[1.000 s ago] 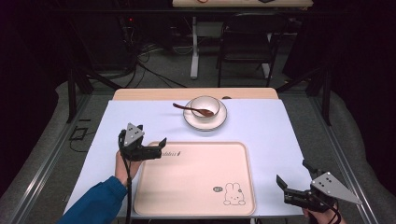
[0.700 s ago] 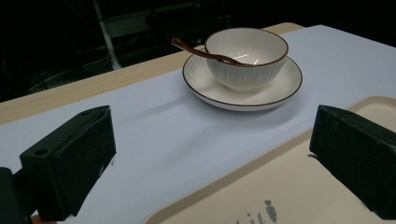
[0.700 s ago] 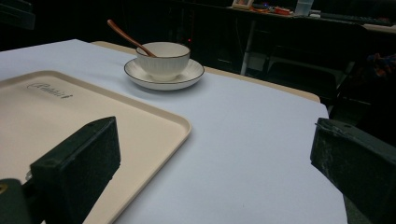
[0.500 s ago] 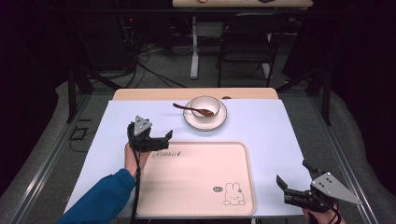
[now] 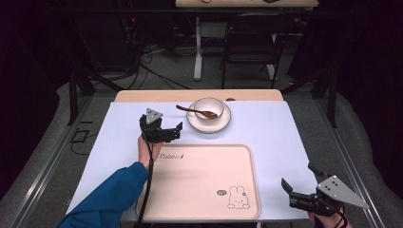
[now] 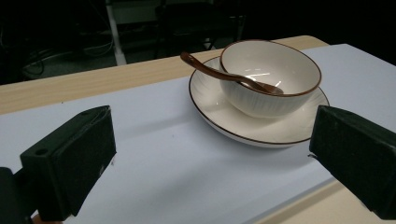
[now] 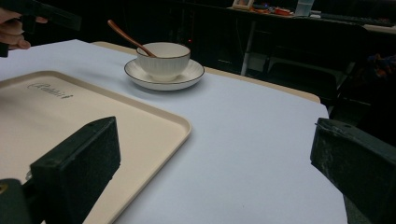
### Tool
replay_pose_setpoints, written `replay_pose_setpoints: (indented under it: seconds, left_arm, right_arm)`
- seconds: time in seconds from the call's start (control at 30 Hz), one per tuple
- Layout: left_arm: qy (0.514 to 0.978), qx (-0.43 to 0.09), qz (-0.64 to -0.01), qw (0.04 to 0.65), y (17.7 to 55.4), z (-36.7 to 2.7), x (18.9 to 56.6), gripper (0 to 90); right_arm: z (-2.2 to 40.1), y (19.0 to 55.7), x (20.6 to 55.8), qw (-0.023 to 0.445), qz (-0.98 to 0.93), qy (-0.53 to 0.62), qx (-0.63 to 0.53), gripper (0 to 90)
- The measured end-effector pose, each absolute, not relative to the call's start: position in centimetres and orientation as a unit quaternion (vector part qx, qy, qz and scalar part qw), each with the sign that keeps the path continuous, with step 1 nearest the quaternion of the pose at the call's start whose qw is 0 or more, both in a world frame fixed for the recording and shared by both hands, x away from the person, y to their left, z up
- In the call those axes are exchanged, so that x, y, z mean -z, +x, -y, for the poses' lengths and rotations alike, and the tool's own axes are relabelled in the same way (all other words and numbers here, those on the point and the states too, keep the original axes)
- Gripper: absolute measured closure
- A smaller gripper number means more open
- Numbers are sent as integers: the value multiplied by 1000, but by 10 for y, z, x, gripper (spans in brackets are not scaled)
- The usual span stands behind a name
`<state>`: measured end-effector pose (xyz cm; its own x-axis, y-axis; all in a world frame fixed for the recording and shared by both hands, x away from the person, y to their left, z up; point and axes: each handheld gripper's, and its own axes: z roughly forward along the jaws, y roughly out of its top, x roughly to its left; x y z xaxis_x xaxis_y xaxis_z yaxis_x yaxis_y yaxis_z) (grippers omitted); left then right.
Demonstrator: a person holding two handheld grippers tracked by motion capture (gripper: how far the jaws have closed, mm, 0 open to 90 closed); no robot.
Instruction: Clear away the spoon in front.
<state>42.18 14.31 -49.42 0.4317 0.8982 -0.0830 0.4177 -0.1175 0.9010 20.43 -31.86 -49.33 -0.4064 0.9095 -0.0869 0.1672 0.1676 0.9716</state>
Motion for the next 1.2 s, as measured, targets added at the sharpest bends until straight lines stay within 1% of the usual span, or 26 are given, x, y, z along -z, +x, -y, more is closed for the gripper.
replay_pose_setpoints:
  seconds: [0.1, 0.5, 0.77, 0.87, 0.9, 0.97, 1.03, 1.2]
  left_arm:
    - [694, -261, -481, 468, 431, -139, 498, 7]
    - [673, -247, -518, 467, 460, -131, 502, 4]
    - [669, -254, -514, 473, 468, -115, 500, 16]
    - [665, -249, -519, 476, 470, -111, 500, 59]
    - [662, -253, -521, 476, 470, -109, 501, 59]
    - [665, -257, -517, 475, 471, -105, 502, 95]
    - [665, -259, -513, 477, 472, -102, 502, 192]
    - [658, -262, -521, 477, 476, -97, 504, 216]
  right_arm:
    - [319, 204, 493, 367, -668, 403, -506, 9]
    - [319, 204, 493, 368, -668, 402, -507, 9]
    - [319, 204, 493, 368, -669, 401, -506, 9]
    - [319, 204, 493, 368, -670, 401, -506, 9]
    - [319, 204, 493, 368, -670, 401, -506, 9]
    - [319, 204, 493, 368, -670, 401, -506, 9]
    - [319, 205, 493, 368, -669, 401, -506, 9]
    - [319, 204, 493, 368, -670, 400, -506, 9]
